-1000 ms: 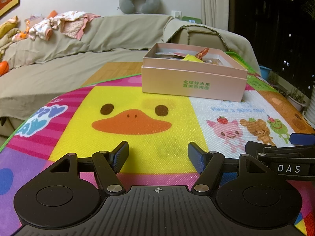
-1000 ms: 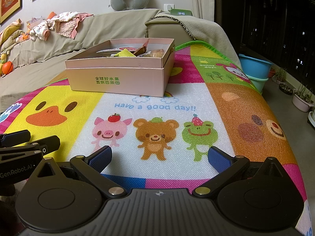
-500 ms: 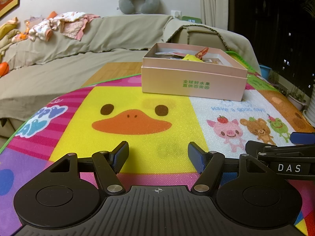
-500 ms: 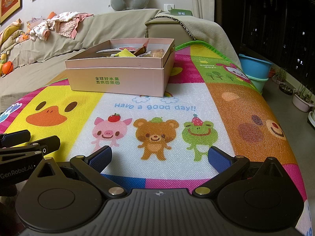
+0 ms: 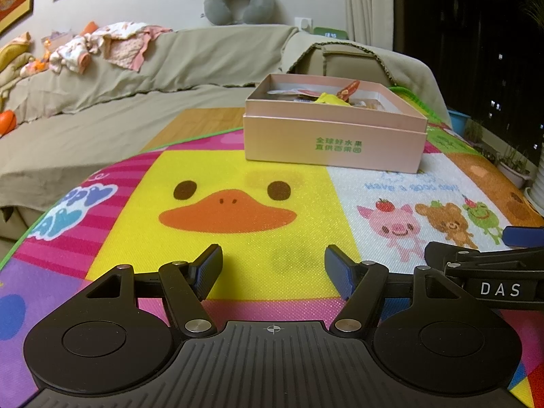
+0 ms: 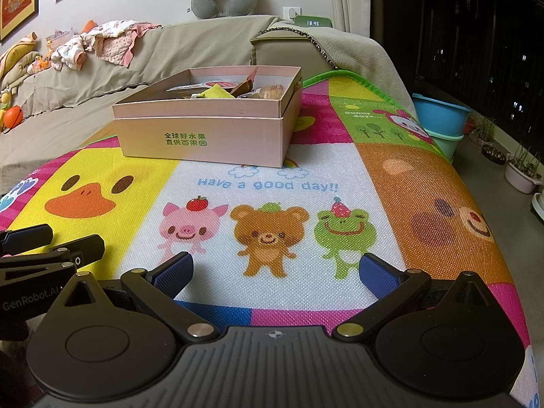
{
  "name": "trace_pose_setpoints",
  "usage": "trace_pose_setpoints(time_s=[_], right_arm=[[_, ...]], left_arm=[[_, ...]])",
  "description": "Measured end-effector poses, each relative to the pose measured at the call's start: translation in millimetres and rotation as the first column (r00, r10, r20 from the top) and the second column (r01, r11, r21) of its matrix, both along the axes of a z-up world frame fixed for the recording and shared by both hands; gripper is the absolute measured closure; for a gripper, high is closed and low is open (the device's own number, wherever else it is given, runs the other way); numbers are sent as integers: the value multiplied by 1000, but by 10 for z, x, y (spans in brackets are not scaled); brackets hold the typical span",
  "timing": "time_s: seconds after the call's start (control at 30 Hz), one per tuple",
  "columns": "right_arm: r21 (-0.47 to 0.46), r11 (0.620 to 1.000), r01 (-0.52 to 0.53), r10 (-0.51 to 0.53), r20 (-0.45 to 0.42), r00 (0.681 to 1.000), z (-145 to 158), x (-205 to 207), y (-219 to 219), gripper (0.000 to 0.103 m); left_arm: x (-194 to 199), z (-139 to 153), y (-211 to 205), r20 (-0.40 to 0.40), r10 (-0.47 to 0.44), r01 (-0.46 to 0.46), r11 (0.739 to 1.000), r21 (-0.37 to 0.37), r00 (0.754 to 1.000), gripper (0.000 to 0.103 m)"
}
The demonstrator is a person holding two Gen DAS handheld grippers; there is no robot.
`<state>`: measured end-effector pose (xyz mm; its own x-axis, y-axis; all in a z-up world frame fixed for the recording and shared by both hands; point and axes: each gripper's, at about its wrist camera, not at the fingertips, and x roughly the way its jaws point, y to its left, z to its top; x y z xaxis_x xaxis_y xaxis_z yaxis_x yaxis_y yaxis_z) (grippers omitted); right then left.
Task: Organize objects
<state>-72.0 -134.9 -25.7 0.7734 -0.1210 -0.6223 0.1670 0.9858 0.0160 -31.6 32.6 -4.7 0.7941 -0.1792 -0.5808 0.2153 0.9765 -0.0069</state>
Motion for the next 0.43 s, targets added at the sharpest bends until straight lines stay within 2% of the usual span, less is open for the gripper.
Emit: trace_pose_setpoints(time_s=[0.43], right_arm=[[0,1000,0,0,0,1000,0,0,1,0]], left_arm=[[3,-3,20,-1,-2,2,1000,-16,1000,32]])
